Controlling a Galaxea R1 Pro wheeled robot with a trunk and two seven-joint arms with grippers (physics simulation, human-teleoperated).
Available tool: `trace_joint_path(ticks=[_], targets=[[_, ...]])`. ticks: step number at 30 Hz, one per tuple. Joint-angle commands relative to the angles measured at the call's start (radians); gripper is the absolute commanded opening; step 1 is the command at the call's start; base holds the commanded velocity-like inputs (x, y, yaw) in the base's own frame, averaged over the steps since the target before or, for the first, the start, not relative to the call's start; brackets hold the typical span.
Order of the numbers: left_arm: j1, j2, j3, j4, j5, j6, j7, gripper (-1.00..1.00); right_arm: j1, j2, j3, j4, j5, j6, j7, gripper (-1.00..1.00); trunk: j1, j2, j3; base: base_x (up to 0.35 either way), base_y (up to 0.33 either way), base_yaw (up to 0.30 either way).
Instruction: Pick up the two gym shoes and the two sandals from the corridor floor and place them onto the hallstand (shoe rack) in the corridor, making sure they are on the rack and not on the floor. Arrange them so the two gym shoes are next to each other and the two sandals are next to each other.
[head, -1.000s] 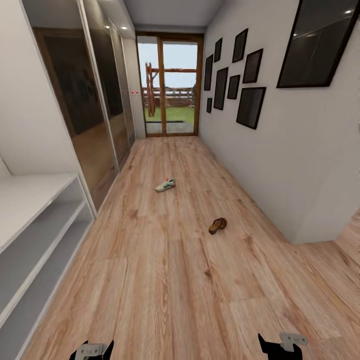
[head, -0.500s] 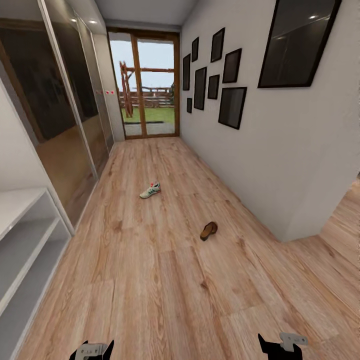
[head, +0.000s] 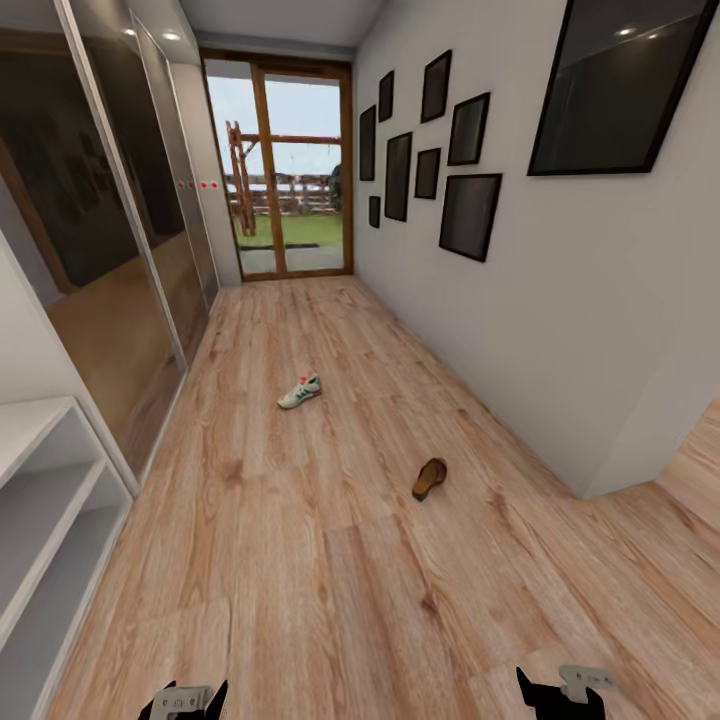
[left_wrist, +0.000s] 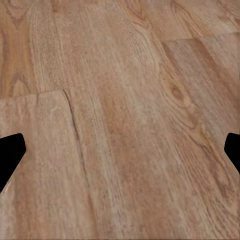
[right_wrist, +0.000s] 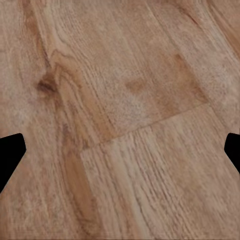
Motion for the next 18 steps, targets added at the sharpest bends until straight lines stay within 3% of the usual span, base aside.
trace_joint_path(ticks=[1, 18], targets=[[-0.001, 0.000, 0.003, 0.001, 0.010, 0.000, -0.010, 1.00, -0.001, 0.000, -0.008, 0.001, -0.001, -0.003, 0.009, 1.00, 0.000, 0.000, -0.001, 0.281, 0.207, -0.003], [0.000, 0.000, 0.003, 0.001, 0.009, 0.000, -0.010, 1.00, -0.001, 0.000, -0.008, 0.001, -0.001, -0.004, 0.009, 1.00, 0.000, 0.000, -0.001, 0.285, 0.202, -0.001]])
